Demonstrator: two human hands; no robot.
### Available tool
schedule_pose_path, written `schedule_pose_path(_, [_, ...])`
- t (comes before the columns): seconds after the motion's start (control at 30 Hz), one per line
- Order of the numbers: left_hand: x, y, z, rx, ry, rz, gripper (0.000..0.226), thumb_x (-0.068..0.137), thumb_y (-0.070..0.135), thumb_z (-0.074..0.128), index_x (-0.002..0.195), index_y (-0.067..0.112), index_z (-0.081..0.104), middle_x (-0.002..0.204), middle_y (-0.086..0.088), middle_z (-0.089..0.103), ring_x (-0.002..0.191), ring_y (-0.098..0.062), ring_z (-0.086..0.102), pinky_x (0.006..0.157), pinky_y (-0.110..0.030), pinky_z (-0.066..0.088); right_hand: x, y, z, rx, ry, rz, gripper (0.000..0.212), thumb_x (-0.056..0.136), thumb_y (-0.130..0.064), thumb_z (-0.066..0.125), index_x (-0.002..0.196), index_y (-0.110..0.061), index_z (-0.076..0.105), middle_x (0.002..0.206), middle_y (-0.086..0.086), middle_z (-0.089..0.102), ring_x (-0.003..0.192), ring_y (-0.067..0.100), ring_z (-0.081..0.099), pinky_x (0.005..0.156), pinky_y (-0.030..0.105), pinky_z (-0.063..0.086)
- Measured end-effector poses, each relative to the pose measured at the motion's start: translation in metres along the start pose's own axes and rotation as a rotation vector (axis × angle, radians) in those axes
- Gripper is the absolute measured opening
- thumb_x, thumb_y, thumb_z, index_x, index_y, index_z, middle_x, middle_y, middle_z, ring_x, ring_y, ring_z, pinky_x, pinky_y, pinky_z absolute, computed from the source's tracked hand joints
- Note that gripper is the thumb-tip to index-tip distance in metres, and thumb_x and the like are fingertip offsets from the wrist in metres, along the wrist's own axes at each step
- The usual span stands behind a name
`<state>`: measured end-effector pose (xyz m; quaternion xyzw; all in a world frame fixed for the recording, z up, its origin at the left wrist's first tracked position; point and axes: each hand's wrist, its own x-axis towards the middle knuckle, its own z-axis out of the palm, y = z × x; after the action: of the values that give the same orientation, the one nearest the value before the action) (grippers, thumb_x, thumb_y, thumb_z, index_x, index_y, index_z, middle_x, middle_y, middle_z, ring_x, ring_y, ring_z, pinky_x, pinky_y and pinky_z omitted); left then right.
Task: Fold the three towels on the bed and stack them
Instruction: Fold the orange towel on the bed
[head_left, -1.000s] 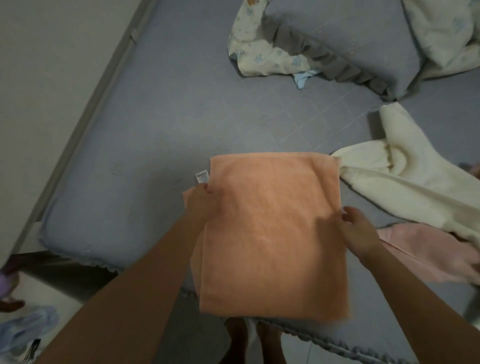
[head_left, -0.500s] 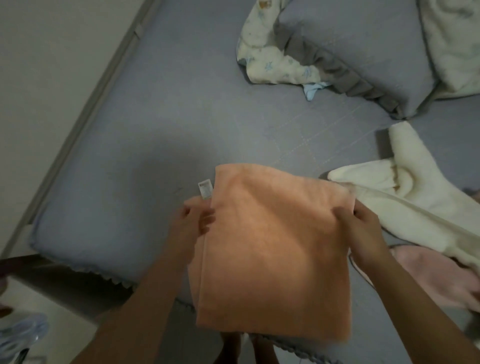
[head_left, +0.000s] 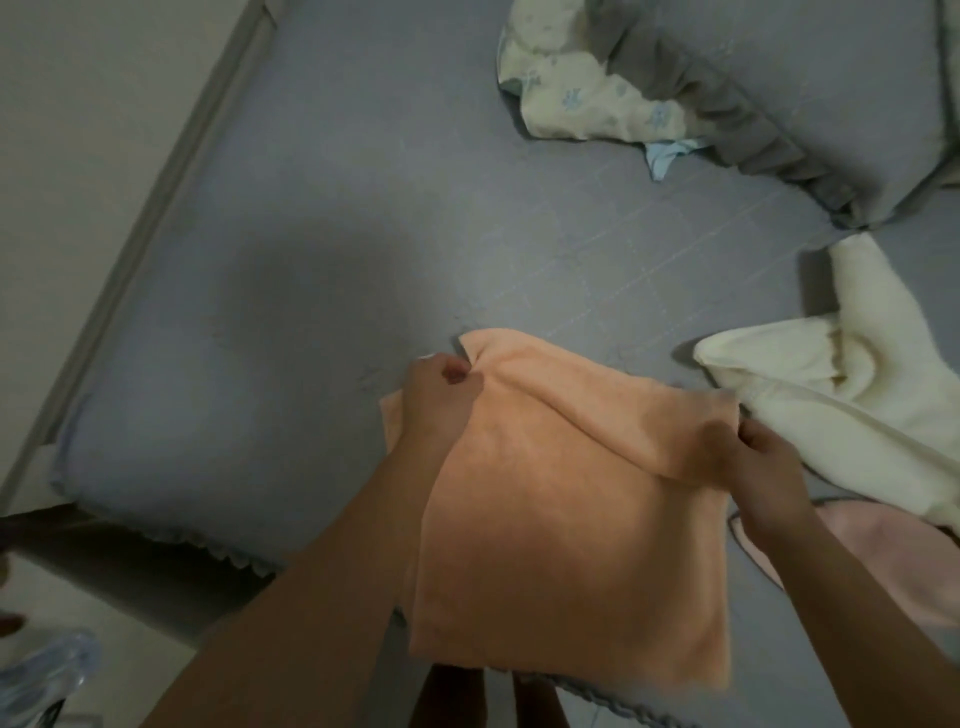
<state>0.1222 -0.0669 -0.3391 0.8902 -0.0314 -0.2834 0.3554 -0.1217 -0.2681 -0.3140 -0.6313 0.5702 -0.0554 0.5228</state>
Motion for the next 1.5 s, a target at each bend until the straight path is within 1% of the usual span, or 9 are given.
schedule_pose_path(0.2, [-0.084,-0.046,-0.062,-0.359,-0.067,-0.338,0.023,0.089,0.002,0.060,0.106,0.017,0.056,0.096,-0.003,0.063,0.092,-0.025,0.062,0.081,-0.038,0.054,-0.028,-0.020,-0.016,-0.148,-0.029,0.016,0.023,0.091,-0.014,0.058,0.070,-0.005,0.057,0.062,0.006,0.057,0.060,0.020,0.048,0.058,0.035,0.035])
schedule_pose_path(0.27, [-0.093,-0.066,-0.068,-0.348,-0.118,-0.396,0.025,0.090,-0.004,0.056,0.106,0.015,0.057,0.095,-0.005,0.065,0.084,-0.020,0.063,0.065,-0.026,0.056,-0.026,-0.013,-0.012,-0.264,-0.052,0.034,0.017,0.090,-0.016,0.058,0.074,-0.014,0.061,0.071,0.003,0.065,0.066,0.019,0.057,0.059,0.032,0.039])
schedule_pose_path(0.33, [-0.082,-0.072,-0.067,-0.321,-0.200,-0.351,0.033,0.087,-0.009,0.053,0.104,0.016,0.066,0.086,-0.003,0.067,0.074,-0.017,0.062,0.056,-0.022,0.051,-0.015,-0.005,0.001,-0.344,-0.058,0.034,0.014,0.090,-0.019,0.057,0.077,-0.017,0.061,0.075,0.002,0.066,0.073,0.020,0.060,0.063,0.033,0.041])
schedule_pose_path(0.47, [-0.028,-0.071,-0.050,-0.195,-0.205,-0.248,0.014,0.088,0.004,0.066,0.101,0.005,0.069,0.094,-0.010,0.068,0.085,-0.024,0.062,0.077,-0.035,0.051,0.019,0.001,0.036,-0.378,-0.038,0.053,0.015,0.091,-0.019,0.055,0.085,-0.008,0.063,0.081,0.009,0.066,0.078,0.028,0.059,0.071,0.036,0.043])
schedule_pose_path(0.57, [0.003,-0.063,-0.045,-0.044,-0.221,-0.130,0.009,0.087,0.001,0.066,0.093,-0.002,0.071,0.089,-0.011,0.068,0.080,-0.019,0.059,0.069,-0.019,0.046,0.030,-0.001,0.053,-0.365,0.000,0.078,0.016,0.090,-0.018,0.054,0.083,-0.005,0.060,0.077,0.009,0.061,0.076,0.028,0.055,0.068,0.033,0.037])
schedule_pose_path(0.8, [0.006,-0.066,-0.073,-0.161,0.083,-0.099,0.010,0.090,0.014,0.062,0.094,0.020,0.069,0.083,0.003,0.068,0.075,-0.014,0.061,0.072,-0.030,0.050,0.014,-0.015,0.050,-0.313,0.072,0.050,0.014,0.086,-0.021,0.053,0.075,-0.012,0.055,0.070,0.003,0.061,0.064,0.013,0.051,0.059,0.031,0.039])
schedule_pose_path(1.13, [0.018,-0.078,-0.061,0.045,0.001,0.042,0.023,0.075,-0.001,0.073,0.094,0.012,0.070,0.105,-0.009,0.057,0.077,-0.007,0.057,0.080,-0.019,0.049,0.029,-0.013,0.075,-0.339,0.135,0.012,0.042,0.083,-0.033,0.061,0.113,-0.003,0.061,0.103,0.018,0.068,0.095,0.027,0.062,0.080,0.035,0.045])
schedule_pose_path(1.23, [0.026,-0.075,-0.067,0.152,-0.177,0.163,0.035,0.069,-0.001,0.076,0.100,0.011,0.067,0.104,-0.005,0.057,0.088,-0.013,0.053,0.079,-0.012,0.042,0.031,-0.023,0.075,-0.430,0.080,0.115,0.048,0.087,-0.029,0.064,0.131,-0.014,0.053,0.119,0.013,0.065,0.112,0.034,0.059,0.091,0.036,0.042])
schedule_pose_path(1.5, [0.045,-0.059,-0.093,0.281,-0.541,0.183,0.015,0.083,0.014,0.073,0.089,0.026,0.066,0.074,0.006,0.062,0.066,-0.007,0.054,0.064,-0.025,0.040,0.029,-0.037,0.058,-0.526,0.020,0.036,0.012,0.082,-0.022,0.058,0.092,-0.015,0.058,0.075,-0.002,0.058,0.078,0.023,0.055,0.066,0.029,0.034])
